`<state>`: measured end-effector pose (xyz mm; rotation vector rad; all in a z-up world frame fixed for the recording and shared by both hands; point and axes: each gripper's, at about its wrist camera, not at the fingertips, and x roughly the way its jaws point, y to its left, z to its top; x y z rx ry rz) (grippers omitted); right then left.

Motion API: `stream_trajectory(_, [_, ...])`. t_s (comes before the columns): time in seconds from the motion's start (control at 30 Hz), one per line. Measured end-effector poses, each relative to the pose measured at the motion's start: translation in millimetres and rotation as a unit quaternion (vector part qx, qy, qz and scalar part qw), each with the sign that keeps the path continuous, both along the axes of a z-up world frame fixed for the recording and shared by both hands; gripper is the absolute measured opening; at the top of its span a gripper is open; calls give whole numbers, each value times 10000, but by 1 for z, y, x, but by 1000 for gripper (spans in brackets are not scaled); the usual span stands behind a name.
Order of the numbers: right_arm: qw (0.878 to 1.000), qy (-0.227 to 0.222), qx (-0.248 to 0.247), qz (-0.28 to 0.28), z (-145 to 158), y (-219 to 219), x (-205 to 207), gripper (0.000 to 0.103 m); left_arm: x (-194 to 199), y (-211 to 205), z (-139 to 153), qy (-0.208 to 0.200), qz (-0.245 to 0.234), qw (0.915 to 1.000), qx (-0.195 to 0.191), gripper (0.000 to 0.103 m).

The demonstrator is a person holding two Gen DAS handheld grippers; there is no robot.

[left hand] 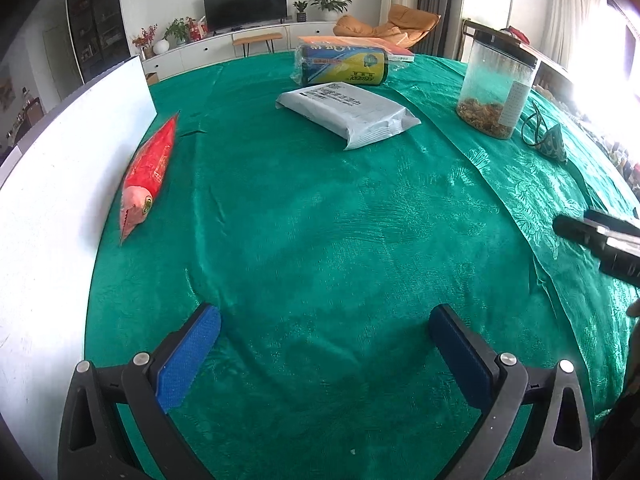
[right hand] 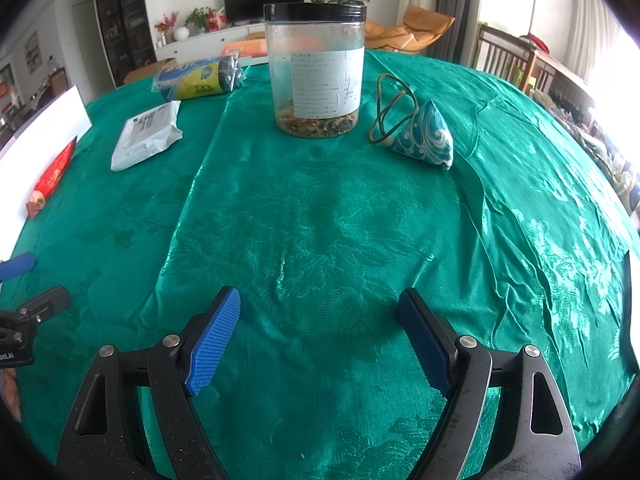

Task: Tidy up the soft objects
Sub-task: 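Close the right tool on the white wipes pack, then hold the white wipes pack in the right tool above the table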

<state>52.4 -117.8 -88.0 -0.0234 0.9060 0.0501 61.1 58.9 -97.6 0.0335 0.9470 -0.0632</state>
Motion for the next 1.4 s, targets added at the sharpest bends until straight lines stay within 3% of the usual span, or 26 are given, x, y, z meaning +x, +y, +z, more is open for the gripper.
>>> stream_trajectory(0.1, [9963,-315,439,674,29,34,29,84,2,0,0,-8,38,10000,-15,103])
stream_trajectory(0.23, [9864,-158,187,1623,51,103,97,84,1,0,0,-16,36,10000,-34,103])
stream_trajectory(0.4, [9833,665,459,1630,28,142,170,84,1,2,1,-45,42,9999,-125,103])
stream_trajectory(0.5, [9760,1261,212,1762,-1,163,186,84,1,3,1,-63,46,9998,-187,103])
stream_trajectory(0.53, [9746,1287,27,1835,-7,168,185,85,0,3,1,-68,49,9998,-203,103])
stream_trajectory(0.6, [9754,910,-346,1976,-5,174,174,80,0,4,2,-76,51,9997,-222,103])
stream_trajectory(0.63, [9769,847,-334,1934,-6,171,169,76,0,4,2,-74,52,9997,-219,103])
stream_trajectory(0.9, [9911,482,-84,1240,-2,85,79,75,-1,2,2,-71,59,9998,-197,103])
stream_trajectory(1.1, [9998,177,-83,99,10,-8,1,75,1,-2,1,-27,56,10000,-25,103])
stream_trajectory(1.23, [9978,117,-158,-638,4,-51,-9,75,2,-1,0,-25,65,10000,-23,103])
stream_trajectory(1.4, [9972,-15,-82,-741,0,-63,-5,78,2,-1,0,-26,65,10000,-24,103])
